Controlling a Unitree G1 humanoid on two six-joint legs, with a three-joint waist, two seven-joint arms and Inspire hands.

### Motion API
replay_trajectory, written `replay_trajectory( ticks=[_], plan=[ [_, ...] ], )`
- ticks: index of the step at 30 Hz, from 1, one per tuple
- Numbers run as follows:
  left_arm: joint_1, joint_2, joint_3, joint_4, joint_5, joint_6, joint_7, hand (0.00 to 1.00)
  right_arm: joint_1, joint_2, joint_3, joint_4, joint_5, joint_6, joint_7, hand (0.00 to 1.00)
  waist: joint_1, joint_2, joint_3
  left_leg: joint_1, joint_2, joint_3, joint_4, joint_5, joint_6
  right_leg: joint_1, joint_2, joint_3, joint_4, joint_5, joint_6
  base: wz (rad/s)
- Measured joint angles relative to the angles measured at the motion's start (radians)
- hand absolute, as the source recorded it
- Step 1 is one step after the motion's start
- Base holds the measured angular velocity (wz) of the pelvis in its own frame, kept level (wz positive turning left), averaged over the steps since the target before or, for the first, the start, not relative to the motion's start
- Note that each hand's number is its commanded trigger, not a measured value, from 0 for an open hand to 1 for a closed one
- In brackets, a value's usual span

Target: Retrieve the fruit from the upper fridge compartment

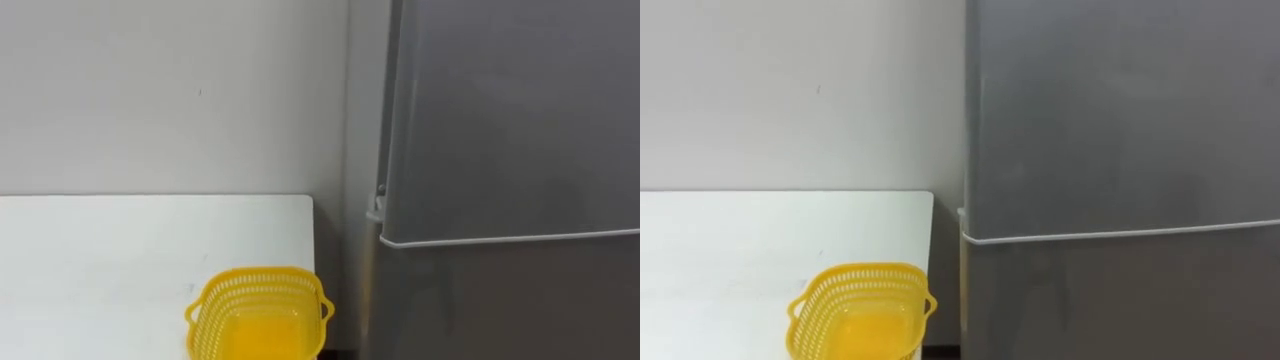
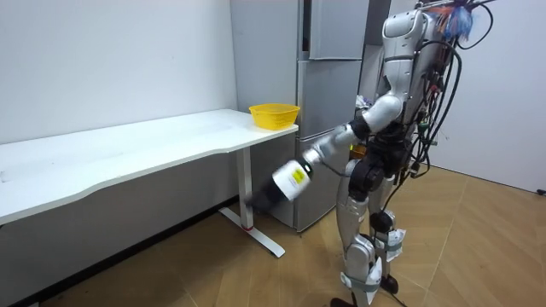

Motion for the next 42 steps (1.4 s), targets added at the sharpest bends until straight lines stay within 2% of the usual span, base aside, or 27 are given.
replay_trajectory(
  ticks=[1, 2, 3, 4, 5, 6, 7, 10, 13, 15, 19, 21, 23, 24, 25, 27, 30, 31, 33, 35, 39, 42],
  plan=[
    [-0.001, 0.0, -0.001, -0.058, 0.004, -0.011, 0.016, 0.0, -0.001, 0.0, 0.0, 0.002, 0.005, -0.003, -0.001, 0.0, 0.003, 0.001, 0.0002, -0.002, 0.0, -0.001, -0.001, 0.0, 0.001, -0.004, 0.0, 0.0, 0.0, 0.0, 0.0, -0.08],
    [-0.003, 0.0, 0.0, -0.188, 0.005, -0.026, 0.05, 0.0, 0.0, 0.0, -0.001, 0.001, 0.003, -0.006, -0.002, 0.0, 0.003, 0.001, -0.0004, -0.007, -0.001, -0.004, -0.001, 0.001, 0.001, -0.009, 0.0, 0.0, 0.001, 0.0, 0.0, 0.0],
    [-0.003, 0.001, -0.001, -0.245, 0.007, -0.034, 0.065, 0.0, -0.001, -0.001, -0.001, 0.001, 0.003, -0.007, -0.002, 0.0, 0.002, 0.002, -0.0008, -0.009, -0.001, -0.004, -0.001, 0.001, 0.001, -0.011, 0.0, 0.0, 0.002, 0.0, 0.0, 0.0],
    [-0.003, 0.008, -0.006, -0.346, 0.018, -0.062, 0.087, 0.0, -0.001, -0.003, -0.002, 0.002, 0.005, -0.009, -0.002, 0.0, 0.002, 0.004, -0.0017, -0.011, -0.003, -0.005, 0.001, 0.002, 0.003, -0.011, -0.002, 0.0, 0.002, 0.0, 0.0, 0.0],
    [-0.004, 0.013, -0.008, -0.439, 0.03, -0.072, 0.089, 0.0, 0.0, -0.005, -0.002, 0.004, 0.005, -0.017, -0.002, 0.0, 0.002, 0.008, -0.002, -0.012, -0.005, -0.006, 0.002, 0.003, 0.004, -0.011, -0.003, 0.001, 0.001, 0.0, 0.0, 0.0],
    [-0.003, 0.015, -0.009, -0.484, 0.036, -0.073, 0.086, 0.0, 0.001, -0.006, -0.001, 0.006, 0.005, -0.02, -0.002, 0.0, 0.001, 0.008, -0.0021, -0.012, -0.006, -0.006, 0.002, 0.003, 0.004, -0.011, -0.004, 0.0, 0.001, 0.0, 0.0, 0.0],
    [-0.003, 0.016, -0.012, -0.564, 0.049, -0.083, 0.077, 0.0, 0.001, -0.007, 0.0, 0.01, 0.007, -0.027, -0.002, 0.0, 0.003, 0.006, -0.0028, -0.011, -0.007, -0.006, 0.001, 0.003, 0.004, -0.01, -0.005, 0.0, 0.001, 0.0, 0.001, 0.0],
    [-0.004, 0.018, -0.013, -0.763, 0.054, -0.099, 0.041, 0.0, 0.021, -0.005, -0.002, 0.012, -0.006, -0.045, 0.002, 0.0, -0.001, 0.004, 0.0054, -0.002, -0.008, -0.007, 0.001, 0.003, 0.004, 0.007, -0.007, -0.003, -0.018, -0.001, 0.001, 0.02],
    [-0.004, 0.041, -0.019, -0.906, 0.048, -0.11, -0.013, 0.0, 0.022, -0.004, -0.003, 0.024, -0.019, -0.044, 0.013, 0.0, -0.018, -0.001, 0.0063, 0.0, -0.01, -0.021, 0.001, 0.003, 0.004, 0.017, -0.008, -0.011, -0.032, 0.0, 0.002, 0.09],
    [-0.028, 0.043, -0.034, -0.996, 0.048, -0.114, -0.074, 0.0, 0.024, -0.004, -0.004, 0.026, -0.049, -0.045, 0.038, 0.0, -0.03, -0.005, 0.0056, -0.001, -0.012, -0.03, 0.001, 0.003, 0.004, 0.02, -0.011, -0.022, -0.033, -0.001, 0.003, 0.12],
    [-0.104, 0.049, -0.076, -1.027, -0.044, -0.153, -0.18, 0.0, 0.04, -0.004, -0.003, 0.016, -0.062, -0.046, 0.07, 0.0, -0.052, -0.004, 0.007, 0.001, -0.014, -0.03, 0.001, 0.003, 0.004, 0.025, -0.013, -0.028, -0.031, -0.001, 0.005, 0.05],
    [-0.125, 0.052, -0.102, -1.027, -0.109, -0.148, -0.238, 0.0, 0.043, -0.002, -0.002, 0.014, -0.08, -0.044, 0.085, 0.0, -0.065, -0.006, 0.0057, 0.0, -0.014, -0.03, 0.001, 0.003, 0.004, 0.025, -0.013, -0.027, -0.03, -0.001, 0.005, 0.0],
    [-0.142, 0.058, -0.129, -1.028, -0.232, -0.144, -0.312, 0.0, 0.053, -0.002, -0.002, 0.011, -0.099, -0.038, 0.111, 0.0, -0.086, -0.005, 0.0081, -0.002, -0.014, -0.026, 0.002, 0.003, 0.004, 0.022, -0.014, -0.027, -0.03, -0.001, 0.006, 0.0],
    [-0.148, 0.059, -0.136, -1.027, -0.261, -0.142, -0.332, 0.0, 0.056, -0.002, -0.003, 0.011, -0.1, -0.035, 0.117, 0.0, -0.089, -0.004, 0.0057, -0.003, -0.014, -0.025, 0.003, 0.003, 0.004, 0.021, -0.014, -0.027, -0.03, -0.001, 0.007, 0.0],
    [-0.156, 0.06, -0.149, -1.027, -0.309, -0.135, -0.376, 0.0, 0.057, -0.002, -0.003, 0.011, -0.103, -0.035, 0.123, 0.0, -0.098, 0.0, 0.0032, -0.005, -0.014, -0.025, 0.003, 0.003, 0.004, 0.019, -0.015, -0.026, -0.03, 0.0, 0.008, 0.0],
    [-0.18, 0.06, -0.185, -1.025, -0.36, -0.114, -0.453, 0.0, 0.06, -0.002, -0.023, 0.015, -0.12, -0.017, 0.133, 0.0, -0.11, -0.001, 0.0037, -0.007, -0.016, -0.027, 0.003, 0.003, 0.005, 0.016, -0.016, -0.026, -0.029, 0.001, 0.009, 0.0],
    [-0.203, 0.063, -0.229, -1.026, -0.363, -0.083, -0.545, 0.0, 0.058, -0.002, -0.026, 0.01, -0.14, -0.001, 0.142, 0.0, -0.128, 0.0, 0.0021, -0.015, -0.016, -0.026, 0.004, 0.003, 0.005, 0.005, -0.015, -0.024, -0.025, 0.001, 0.009, -0.04],
    [-0.205, 0.063, -0.237, -1.025, -0.363, -0.079, -0.562, 0.0, 0.058, -0.002, -0.026, 0.009, -0.143, 0.001, 0.142, 0.0, -0.13, 0.001, 0.0027, -0.016, -0.016, -0.026, 0.004, 0.003, 0.005, 0.002, -0.015, -0.023, -0.023, 0.001, 0.009, -0.06],
    [-0.206, 0.063, -0.268, -1.023, -0.361, -0.047, -0.624, 0.0, 0.059, -0.002, -0.026, 0.009, -0.151, 0.007, 0.143, 0.0, -0.132, 0.005, 0.0045, -0.015, -0.015, -0.025, 0.004, 0.003, 0.005, -0.001, -0.014, -0.021, -0.014, 0.001, 0.009, -0.06],
    [-0.206, 0.063, -0.281, -1.023, -0.361, -0.028, -0.665, 0.0, 0.058, -0.002, -0.026, 0.009, -0.153, 0.008, 0.143, 0.0, -0.132, 0.005, 0.0055, -0.015, -0.015, -0.024, 0.004, 0.003, 0.005, -0.002, -0.014, -0.019, -0.015, 0.001, 0.009, -0.04],
    [-0.206, 0.064, -0.292, -1.023, -0.363, -0.001, -0.729, 0.0, 0.048, -0.002, -0.023, 0.01, -0.153, 0.01, 0.144, 0.0, -0.13, 0.009, 0.0047, -0.017, -0.015, -0.015, 0.004, 0.003, 0.005, -0.011, -0.014, -0.016, -0.015, 0.001, 0.009, -0.07],
    [-0.206, 0.066, -0.313, -1.023, -0.361, 0.007, -0.761, 0.0, 0.038, -0.003, -0.021, 0.01, -0.153, 0.009, 0.142, 0.0, -0.132, 0.009, 0.0047, -0.016, -0.015, -0.009, 0.004, 0.003, 0.005, -0.011, -0.015, -0.015, -0.013, 0.001, 0.009, -0.03]
  ],
)
